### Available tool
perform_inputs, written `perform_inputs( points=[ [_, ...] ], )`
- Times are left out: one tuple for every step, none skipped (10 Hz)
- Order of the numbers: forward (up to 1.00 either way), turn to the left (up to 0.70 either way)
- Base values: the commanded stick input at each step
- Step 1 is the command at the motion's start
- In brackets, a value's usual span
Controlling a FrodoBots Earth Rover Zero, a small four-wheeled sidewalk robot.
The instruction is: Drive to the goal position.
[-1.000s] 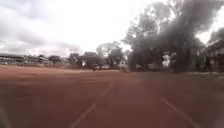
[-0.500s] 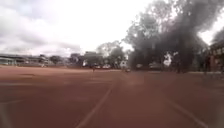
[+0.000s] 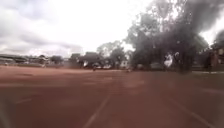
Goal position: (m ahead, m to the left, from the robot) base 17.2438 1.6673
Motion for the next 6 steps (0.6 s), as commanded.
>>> perform_inputs(
  points=[
    [0.85,-0.21],
    [0.85,-0.03],
    [0.85,0.0],
    [0.85,0.0],
    [0.85,0.0],
    [0.85,0.0]
  ],
)
